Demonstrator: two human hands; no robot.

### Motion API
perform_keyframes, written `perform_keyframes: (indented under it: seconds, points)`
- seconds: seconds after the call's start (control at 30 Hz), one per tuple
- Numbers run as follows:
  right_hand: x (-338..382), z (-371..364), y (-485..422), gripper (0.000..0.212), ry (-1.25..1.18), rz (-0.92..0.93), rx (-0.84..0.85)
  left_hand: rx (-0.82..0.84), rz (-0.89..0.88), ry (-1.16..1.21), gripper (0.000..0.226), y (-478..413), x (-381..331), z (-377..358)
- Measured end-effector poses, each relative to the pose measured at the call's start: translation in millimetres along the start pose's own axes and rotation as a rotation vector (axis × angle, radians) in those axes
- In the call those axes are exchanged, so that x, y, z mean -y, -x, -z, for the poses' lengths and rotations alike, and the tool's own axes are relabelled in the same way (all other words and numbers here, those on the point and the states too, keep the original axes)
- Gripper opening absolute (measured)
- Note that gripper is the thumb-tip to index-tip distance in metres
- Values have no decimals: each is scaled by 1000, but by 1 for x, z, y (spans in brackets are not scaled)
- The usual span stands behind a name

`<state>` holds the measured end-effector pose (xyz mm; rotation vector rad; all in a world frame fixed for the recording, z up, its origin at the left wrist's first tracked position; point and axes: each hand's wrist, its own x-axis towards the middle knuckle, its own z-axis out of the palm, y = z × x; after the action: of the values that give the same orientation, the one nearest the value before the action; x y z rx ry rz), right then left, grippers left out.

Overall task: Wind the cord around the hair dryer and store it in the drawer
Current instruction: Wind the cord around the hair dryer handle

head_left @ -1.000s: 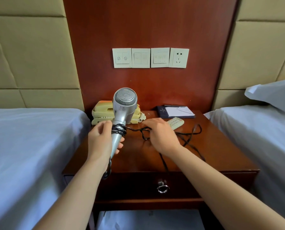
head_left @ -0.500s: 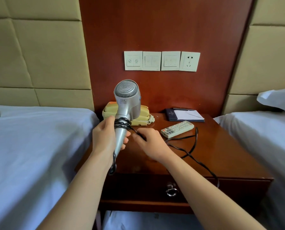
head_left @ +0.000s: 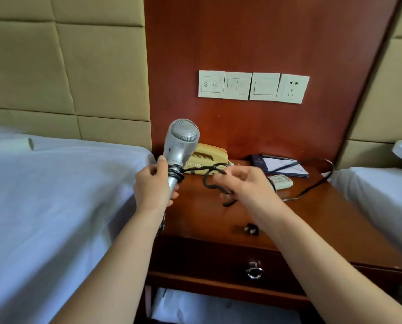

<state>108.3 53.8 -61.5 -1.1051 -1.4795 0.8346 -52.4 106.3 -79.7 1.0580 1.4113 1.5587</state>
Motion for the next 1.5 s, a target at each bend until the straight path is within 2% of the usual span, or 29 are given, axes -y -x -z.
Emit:
perform_keyframes:
  seconds: [0.17,0.33,0.43,0.57,0.67,0.77,0.9,0.97,1.07,1.17,1.27,1.37,1.5]
  points:
    - [-3,8,-5,17,-520,-295,-200,52,-36,-85,46,8,6,-11]
    - [-1,18,-14,10,-748,-434,-378,91,-72,-131,42,10,6,-25]
    - [1,24,-16,16,-775,-439,-404,90,-115,-160,38,14,5,-36]
    - [6,38,-16,12,-711,-401,-463,99,-60,-137,37,19,6,-49]
    - [6,48,-15,27,-717,-313,-460,119,-37,-144,41,22,6,-59]
    - [3,61,-12,32,-764,-231,-482,150,-40,-154,41,28,5,-69]
    - [-4,84,-8,35,-555,-114,-464,178,-25,-170,41,33,4,-77]
    - [-9,96,-6,35,-221,-22,-442,192,3,-153,42,32,4,-79]
    - [-9,116,1,30,455,159,-311,209,58,-115,44,28,5,-77]
    - [-6,129,10,28,872,148,-101,264,114,-42,40,23,1,-71]
    - [-4,130,20,20,1030,116,-26,313,141,52,27,25,-5,-68]
    - [3,125,30,25,1154,176,-17,324,105,24,28,27,-5,-69]
    - [12,120,36,23,1092,317,-11,305,18,-124,30,30,1,-72]
